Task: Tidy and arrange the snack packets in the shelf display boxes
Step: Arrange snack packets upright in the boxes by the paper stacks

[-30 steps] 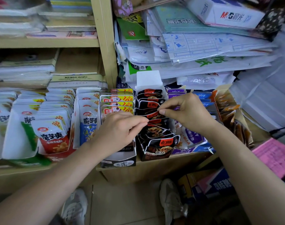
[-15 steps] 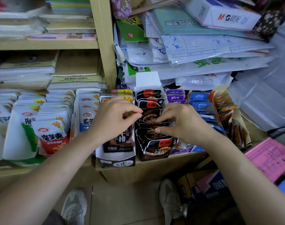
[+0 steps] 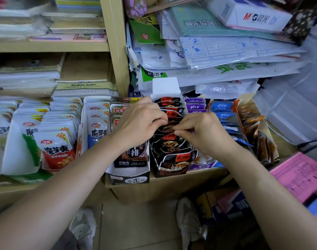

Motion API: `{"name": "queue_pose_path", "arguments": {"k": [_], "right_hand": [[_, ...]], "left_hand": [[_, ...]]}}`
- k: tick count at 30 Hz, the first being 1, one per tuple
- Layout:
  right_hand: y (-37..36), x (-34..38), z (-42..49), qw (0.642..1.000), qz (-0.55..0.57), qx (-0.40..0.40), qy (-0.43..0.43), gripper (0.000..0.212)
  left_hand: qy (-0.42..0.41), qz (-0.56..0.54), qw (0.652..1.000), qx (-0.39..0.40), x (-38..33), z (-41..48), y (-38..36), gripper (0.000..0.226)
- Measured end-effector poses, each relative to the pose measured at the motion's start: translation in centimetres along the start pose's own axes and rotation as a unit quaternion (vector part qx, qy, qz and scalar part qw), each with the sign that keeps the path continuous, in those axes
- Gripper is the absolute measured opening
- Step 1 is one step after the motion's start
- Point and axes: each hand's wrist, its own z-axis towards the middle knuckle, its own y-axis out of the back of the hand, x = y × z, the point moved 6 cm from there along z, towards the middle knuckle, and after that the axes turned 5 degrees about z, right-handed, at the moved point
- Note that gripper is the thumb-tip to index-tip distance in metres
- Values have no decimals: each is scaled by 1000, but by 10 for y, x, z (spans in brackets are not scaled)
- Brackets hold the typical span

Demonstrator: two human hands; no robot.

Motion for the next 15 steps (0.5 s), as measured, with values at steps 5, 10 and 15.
{"name": "queue_pose_path", "arguments": {"k": [5,10,15], "right_hand": [[3,-2,-3,998,-3,-38,-40,14],[16,-11,-12,987,98,-46,-121,28],[24,4,-24,975,181,75,-106,25]], "left_hand": [[22,-46,999,-12,4,-3,1,11],[72,-141,987,-37,4,-20,23,14],[38,-93,993,57,-9,-40,16,19]]}}
